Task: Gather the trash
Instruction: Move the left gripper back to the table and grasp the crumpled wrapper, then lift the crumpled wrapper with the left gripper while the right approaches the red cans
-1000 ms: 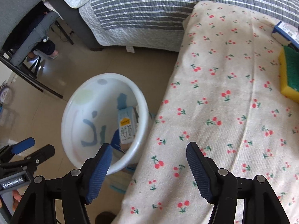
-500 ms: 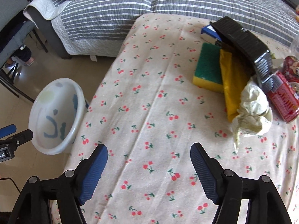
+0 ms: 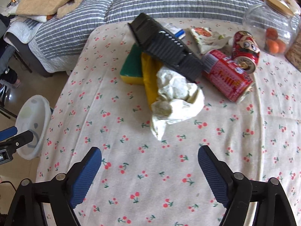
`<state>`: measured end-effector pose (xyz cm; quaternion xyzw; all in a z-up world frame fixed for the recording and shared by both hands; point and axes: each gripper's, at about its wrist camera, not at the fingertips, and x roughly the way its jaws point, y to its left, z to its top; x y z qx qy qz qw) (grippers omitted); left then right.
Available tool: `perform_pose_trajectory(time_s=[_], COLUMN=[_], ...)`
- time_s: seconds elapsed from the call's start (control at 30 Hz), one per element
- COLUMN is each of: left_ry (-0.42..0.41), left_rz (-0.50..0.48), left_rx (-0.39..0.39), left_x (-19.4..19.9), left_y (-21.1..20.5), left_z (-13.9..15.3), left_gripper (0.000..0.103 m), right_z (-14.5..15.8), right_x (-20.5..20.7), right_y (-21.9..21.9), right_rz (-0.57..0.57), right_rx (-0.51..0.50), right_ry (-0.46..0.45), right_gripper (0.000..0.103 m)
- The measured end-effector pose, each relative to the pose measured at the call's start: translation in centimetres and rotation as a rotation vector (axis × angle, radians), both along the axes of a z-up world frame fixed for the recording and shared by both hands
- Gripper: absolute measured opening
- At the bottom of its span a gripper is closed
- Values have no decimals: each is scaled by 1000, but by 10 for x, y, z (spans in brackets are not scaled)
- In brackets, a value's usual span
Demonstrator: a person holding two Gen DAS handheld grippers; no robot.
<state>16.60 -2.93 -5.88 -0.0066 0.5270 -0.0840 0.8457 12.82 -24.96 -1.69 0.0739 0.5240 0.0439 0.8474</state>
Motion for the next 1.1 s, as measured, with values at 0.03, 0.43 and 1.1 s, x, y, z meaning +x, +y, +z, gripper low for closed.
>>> perform_pose_trajectory(time_s=[0.03,0.43,1.1], left_ry=[-6,-108,-199], left_rz=[-12,-170,-236], left_rx=[-7,-57,-96], left_x=[2,17,39], left_y=[-10,-156,-210], left_z=[1,0,-30], left_gripper=[103,103,48], right_z=[1,-3,-21], right_x=[-1,-24,-52], right_y=[-9,-113,-192], right_rz=[-15,-230,-361], right_rx=[-7,-15,-7], right_ry=[-2,30,113], right_gripper=[91,96,96])
